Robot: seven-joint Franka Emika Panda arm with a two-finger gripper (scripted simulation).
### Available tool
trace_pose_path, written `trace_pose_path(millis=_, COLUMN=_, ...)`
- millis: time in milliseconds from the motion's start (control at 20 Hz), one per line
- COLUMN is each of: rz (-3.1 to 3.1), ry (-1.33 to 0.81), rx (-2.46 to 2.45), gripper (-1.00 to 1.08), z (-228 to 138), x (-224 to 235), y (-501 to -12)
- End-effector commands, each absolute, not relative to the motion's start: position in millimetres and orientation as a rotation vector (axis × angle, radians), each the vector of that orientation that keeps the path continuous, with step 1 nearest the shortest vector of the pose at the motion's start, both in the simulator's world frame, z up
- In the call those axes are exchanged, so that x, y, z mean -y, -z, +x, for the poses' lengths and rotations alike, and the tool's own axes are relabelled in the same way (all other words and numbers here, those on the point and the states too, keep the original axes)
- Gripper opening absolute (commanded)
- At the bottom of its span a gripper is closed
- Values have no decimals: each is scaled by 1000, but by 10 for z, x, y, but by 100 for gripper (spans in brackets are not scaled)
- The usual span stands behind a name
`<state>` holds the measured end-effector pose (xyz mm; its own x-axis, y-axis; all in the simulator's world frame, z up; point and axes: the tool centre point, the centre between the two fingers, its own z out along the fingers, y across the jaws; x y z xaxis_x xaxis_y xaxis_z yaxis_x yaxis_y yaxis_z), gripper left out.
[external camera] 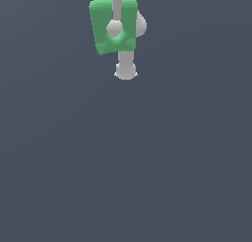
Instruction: Pick up the object and move it to a goal position.
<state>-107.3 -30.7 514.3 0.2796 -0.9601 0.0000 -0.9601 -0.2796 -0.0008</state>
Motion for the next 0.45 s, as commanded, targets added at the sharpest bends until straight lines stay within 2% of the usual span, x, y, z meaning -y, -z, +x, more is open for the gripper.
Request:
trace_pose_path(millis=0, rz=-2513, ry=0, rx=-1885, gripper=-100, z=-1073, x=332, y=-5240)
trace_pose_path(millis=400, rz=-2513, ry=0, rx=-1885, gripper=-100, z=-1066, x=364, y=-5352)
